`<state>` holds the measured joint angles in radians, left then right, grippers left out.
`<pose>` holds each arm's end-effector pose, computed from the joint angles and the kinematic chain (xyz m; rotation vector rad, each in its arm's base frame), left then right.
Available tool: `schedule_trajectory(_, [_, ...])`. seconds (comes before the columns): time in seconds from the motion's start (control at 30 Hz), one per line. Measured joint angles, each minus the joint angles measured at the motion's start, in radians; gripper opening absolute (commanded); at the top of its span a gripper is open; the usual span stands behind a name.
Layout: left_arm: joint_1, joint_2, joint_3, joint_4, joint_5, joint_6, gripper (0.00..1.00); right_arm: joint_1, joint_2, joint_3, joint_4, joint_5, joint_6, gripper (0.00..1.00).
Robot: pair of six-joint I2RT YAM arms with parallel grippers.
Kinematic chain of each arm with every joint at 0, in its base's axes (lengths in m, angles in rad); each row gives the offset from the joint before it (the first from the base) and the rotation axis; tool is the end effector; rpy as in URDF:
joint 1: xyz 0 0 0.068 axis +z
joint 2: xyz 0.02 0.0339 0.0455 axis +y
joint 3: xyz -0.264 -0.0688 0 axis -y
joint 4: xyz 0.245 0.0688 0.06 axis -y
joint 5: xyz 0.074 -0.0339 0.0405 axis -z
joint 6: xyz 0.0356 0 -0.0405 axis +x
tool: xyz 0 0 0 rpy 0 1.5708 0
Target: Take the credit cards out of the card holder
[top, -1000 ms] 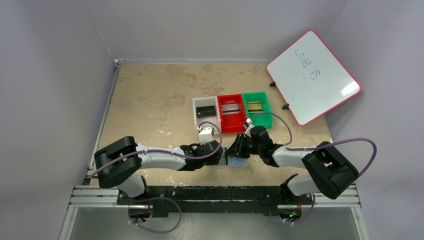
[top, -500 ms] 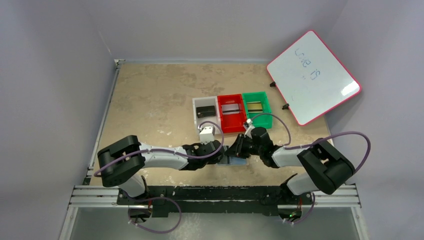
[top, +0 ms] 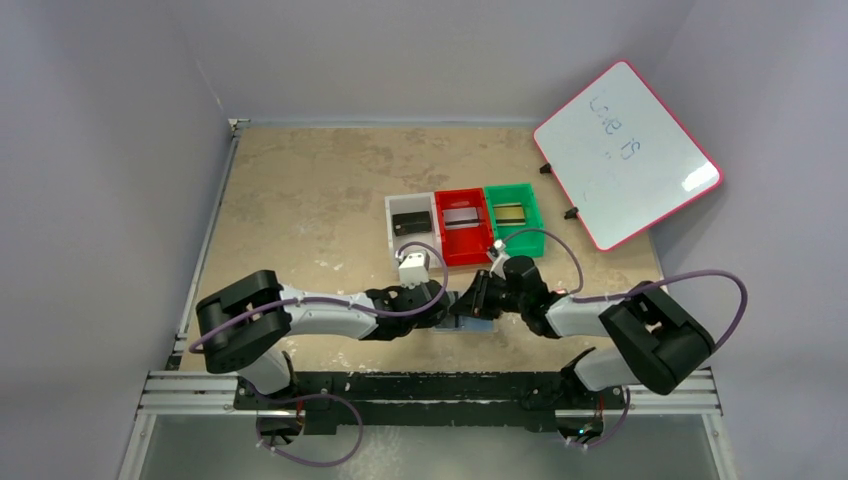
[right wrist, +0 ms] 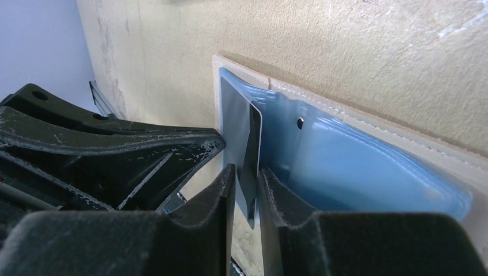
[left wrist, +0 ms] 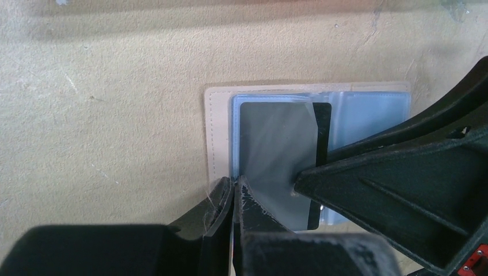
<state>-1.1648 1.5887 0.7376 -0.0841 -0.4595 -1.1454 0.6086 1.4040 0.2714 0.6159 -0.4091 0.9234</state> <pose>0.1307 -0.2641 0.1475 -0.1634 2.4319 -0.5018 0.1783 0.1415 0.1247 0.0872 2.3396 1.2853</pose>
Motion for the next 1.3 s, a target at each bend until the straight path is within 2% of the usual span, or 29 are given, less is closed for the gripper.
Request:
schedule_trajectory(0.13, [0.0, 0.009, 0.01, -0.001, -0.002, -0.005, 0.0, 0.0, -0.036, -0.006, -0.035, 0.009, 0.001, 0.11])
schedule_trajectory(0.27, [0.0, 0.014, 0.014, -0.002, -0.002, -0.007, 0.0, 0.0, -0.071, -0.019, -0.053, 0.025, 0.012, 0.11])
schedule_trajectory(0.43, [0.0, 0.016, 0.018, -0.008, -0.004, -0.014, 0.0, 0.0, -0.093, -0.02, -0.068, 0.031, 0.02, 0.16])
schedule_trajectory(0.73, [0.0, 0.016, 0.018, -0.01, -0.006, -0.015, 0.0, -0.003, -0.098, -0.02, -0.095, 0.034, 0.023, 0.17])
schedule_trajectory(0.87, [0.0, 0.016, 0.018, -0.01, -0.006, -0.015, 0.0, -0.008, -0.101, -0.02, -0.111, 0.041, 0.022, 0.14])
schedule_trajectory(0.97, [0.0, 0.016, 0.018, -0.01, -0.006, -0.015, 0.0, -0.009, -0.117, -0.023, -0.115, 0.051, 0.022, 0.06])
schedule_trajectory(1.3, [0.0, 0.018, 0.021, -0.013, -0.009, -0.014, 0.0, -0.021, -0.166, -0.025, -0.151, 0.057, 0.024, 0.07])
